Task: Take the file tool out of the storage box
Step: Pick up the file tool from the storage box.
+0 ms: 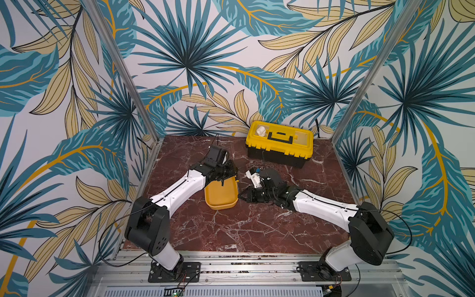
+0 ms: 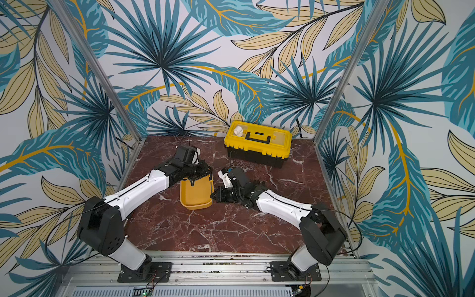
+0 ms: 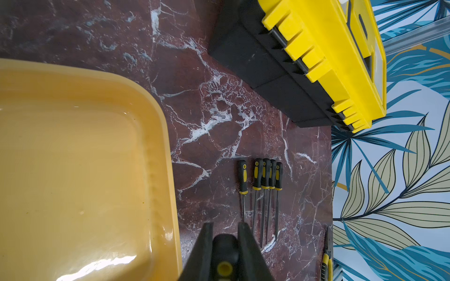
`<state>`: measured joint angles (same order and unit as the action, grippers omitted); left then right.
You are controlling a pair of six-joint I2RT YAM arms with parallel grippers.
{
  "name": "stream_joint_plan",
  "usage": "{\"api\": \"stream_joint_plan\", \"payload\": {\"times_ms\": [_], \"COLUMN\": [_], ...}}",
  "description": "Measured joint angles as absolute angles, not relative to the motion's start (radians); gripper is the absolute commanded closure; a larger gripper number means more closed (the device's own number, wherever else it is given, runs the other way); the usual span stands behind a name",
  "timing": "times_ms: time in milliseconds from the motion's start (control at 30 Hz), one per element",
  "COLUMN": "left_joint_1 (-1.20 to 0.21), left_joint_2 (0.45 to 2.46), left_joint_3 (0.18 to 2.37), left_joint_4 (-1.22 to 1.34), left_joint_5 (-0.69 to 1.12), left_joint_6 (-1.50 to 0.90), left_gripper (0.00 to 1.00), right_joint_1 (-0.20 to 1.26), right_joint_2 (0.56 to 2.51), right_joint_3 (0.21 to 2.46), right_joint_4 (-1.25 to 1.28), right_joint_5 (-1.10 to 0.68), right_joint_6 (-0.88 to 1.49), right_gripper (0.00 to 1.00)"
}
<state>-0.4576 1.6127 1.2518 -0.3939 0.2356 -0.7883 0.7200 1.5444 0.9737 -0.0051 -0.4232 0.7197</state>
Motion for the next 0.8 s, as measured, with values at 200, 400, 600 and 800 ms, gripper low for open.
{"api": "stream_joint_plan", "payload": {"times_ms": [200,400,600,800], "left_joint_1": [-0.458,-0.445,-0.43,-0.427], "left_joint_2": [1.613,1.616,1.605,1.526], "left_joint_3": [1.252,1.277,1.31,1.309], "left_joint_4": [-0.393,-0.408,-0.465,-0.545], "left_joint_5": [0.229,0.257,0.27,0.246], "left_joint_6": [-0.767,-0.723,-0.635,-0.561], "left_gripper": [0.54,0.22,0.0,0.0], "right_joint_1": [0.723,0.725,0.727,0.727], "right_joint_2": [1.544,1.537,1.526,1.536], "right_joint_3": [0.974,0.974,0.974,0.978], "right_joint_4": [-0.021,-0.065,-0.174,-0.312], "right_joint_5": [-0.389,-0.307,-0.159,-0.011], "right_joint_6": [0.719,0.726,0.726,0.725], "right_gripper": [1.0,1.0,1.0,1.0]}}
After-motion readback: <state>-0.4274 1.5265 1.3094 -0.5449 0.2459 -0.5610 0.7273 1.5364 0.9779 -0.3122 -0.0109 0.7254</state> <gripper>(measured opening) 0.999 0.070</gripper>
